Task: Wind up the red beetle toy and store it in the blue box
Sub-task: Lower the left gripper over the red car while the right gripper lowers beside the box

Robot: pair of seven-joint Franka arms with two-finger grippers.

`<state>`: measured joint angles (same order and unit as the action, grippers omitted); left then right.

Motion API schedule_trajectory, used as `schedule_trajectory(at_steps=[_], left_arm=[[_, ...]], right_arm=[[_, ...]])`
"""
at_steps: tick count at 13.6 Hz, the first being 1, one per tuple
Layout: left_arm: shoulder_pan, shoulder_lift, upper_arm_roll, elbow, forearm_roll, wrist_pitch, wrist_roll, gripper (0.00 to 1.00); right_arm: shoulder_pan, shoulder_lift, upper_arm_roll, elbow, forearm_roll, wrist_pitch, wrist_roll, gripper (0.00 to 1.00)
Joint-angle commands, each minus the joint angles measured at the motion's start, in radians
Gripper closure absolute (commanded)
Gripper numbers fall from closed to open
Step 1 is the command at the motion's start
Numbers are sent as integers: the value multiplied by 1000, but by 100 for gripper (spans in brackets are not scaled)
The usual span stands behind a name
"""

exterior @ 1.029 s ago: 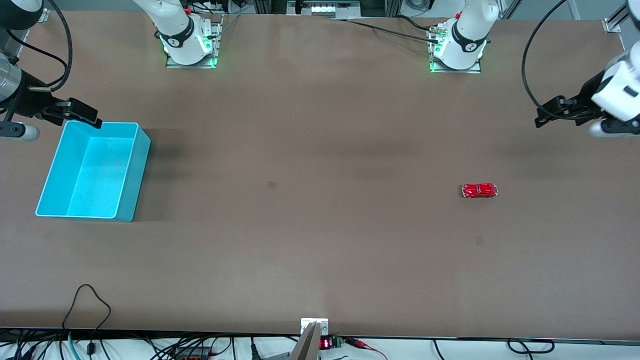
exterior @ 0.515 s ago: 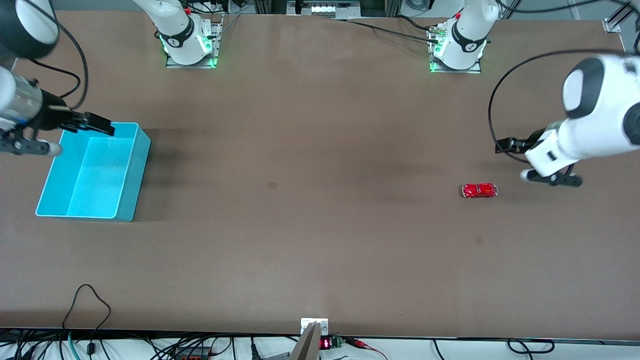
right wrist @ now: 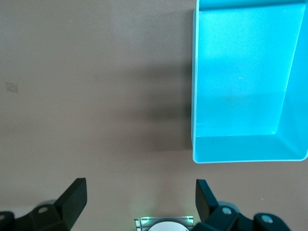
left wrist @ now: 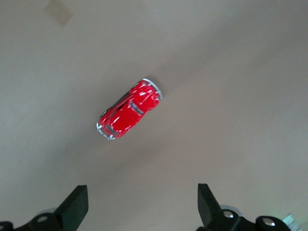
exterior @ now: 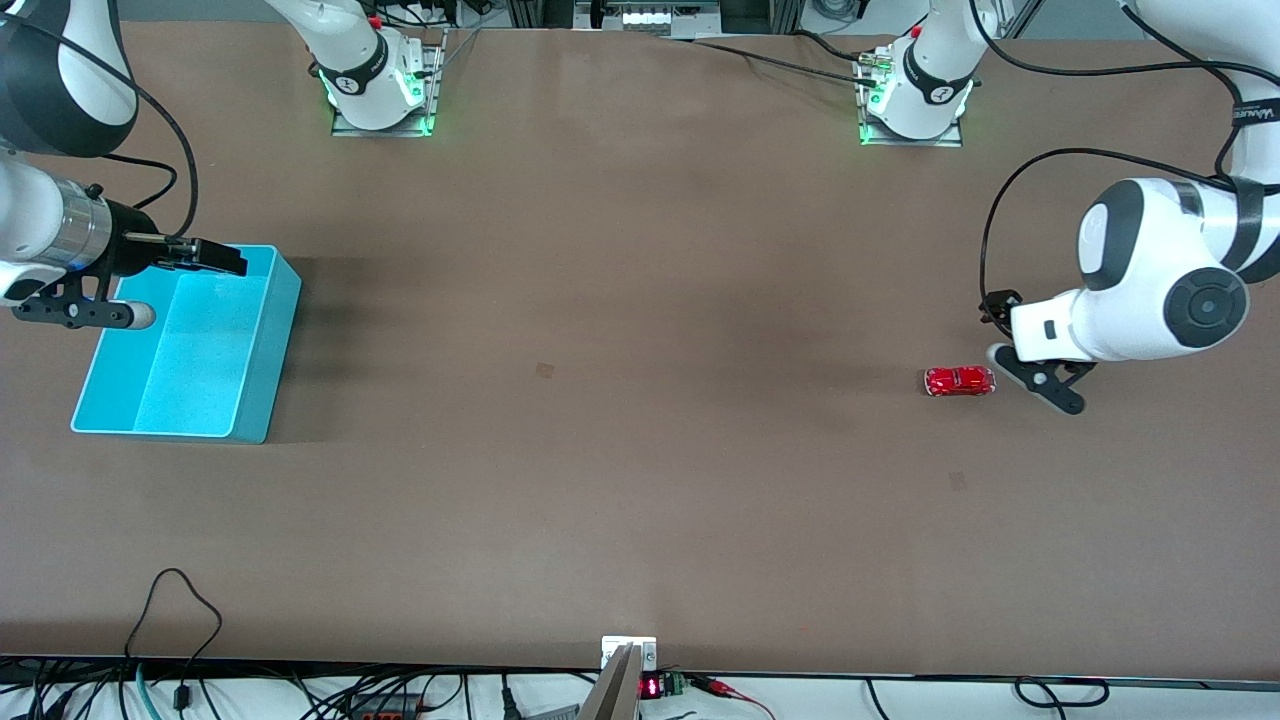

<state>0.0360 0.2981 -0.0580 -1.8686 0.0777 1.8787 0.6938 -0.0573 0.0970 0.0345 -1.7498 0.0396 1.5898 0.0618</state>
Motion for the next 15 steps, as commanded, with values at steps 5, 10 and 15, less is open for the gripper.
schedule_trajectory(at_steps=[5,10,15], left_arm=[[10,24,-11,-125,83,256,435,0],[15,29,-14,-260,154,515,539,0],[44,75,-14,-339,154,678,584,0]], right_arm=[[7,-98,8,-221,-3,161,1,0],[4,-152,8,-471,-7,492,-144,0],[7,-34,10,-425,-10,580,-758,0]])
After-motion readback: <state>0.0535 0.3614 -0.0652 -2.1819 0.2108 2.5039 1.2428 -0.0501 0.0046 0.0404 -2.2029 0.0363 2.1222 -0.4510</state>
